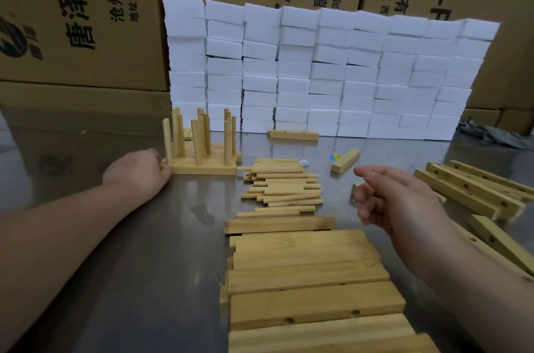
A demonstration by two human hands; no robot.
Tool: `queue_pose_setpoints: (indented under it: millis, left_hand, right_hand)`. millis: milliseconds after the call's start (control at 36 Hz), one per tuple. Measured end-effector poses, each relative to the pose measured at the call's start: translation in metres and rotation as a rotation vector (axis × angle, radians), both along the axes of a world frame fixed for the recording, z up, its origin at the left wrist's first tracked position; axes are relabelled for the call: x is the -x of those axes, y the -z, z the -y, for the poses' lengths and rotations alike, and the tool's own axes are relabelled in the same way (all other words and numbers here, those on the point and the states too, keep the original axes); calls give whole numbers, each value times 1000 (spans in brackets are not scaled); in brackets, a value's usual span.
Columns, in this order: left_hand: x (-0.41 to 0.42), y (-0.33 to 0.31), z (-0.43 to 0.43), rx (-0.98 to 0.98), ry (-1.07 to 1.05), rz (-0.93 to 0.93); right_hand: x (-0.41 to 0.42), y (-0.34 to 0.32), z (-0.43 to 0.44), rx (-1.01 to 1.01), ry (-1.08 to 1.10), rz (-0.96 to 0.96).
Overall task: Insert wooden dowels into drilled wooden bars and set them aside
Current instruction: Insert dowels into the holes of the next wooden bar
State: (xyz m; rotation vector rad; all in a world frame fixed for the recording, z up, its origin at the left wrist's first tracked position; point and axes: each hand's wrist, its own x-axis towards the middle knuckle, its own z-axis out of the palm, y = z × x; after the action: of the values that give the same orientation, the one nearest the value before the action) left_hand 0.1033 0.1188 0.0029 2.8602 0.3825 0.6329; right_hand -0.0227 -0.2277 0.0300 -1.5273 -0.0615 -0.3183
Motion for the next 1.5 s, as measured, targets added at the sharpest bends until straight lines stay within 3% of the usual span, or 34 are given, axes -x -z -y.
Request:
queue_pose_setpoints:
  millis: [111, 194, 333, 417, 806, 945, 1111, 1500]
  left_hand:
    - [20, -5, 12, 107, -22, 67]
    - [39, -6, 39, 368, 106, 96]
    - [69, -11, 104, 753, 441, -115]
    - [76, -8, 123, 747, 545, -215]
    - [81, -3, 122, 619, 630, -171]
    - [83, -5, 112, 406, 585, -161]
    - [81, -6, 99, 516, 676, -221]
    - [81, -6, 99, 573, 817, -235]
  right_hand:
    - [-6, 7, 6, 154, 73, 13]
    - [-11, 15, 9, 243, 80, -40]
    - [-10, 18, 8, 375, 2, -121]
    - [-7, 17, 8, 413, -33, -128]
    - [-2, 13, 7, 544, -182, -135]
    - [-1, 11, 7, 562, -188, -160]
    - [0, 10, 3, 565, -262, -208]
    - [4, 5, -1, 621, -276, -266]
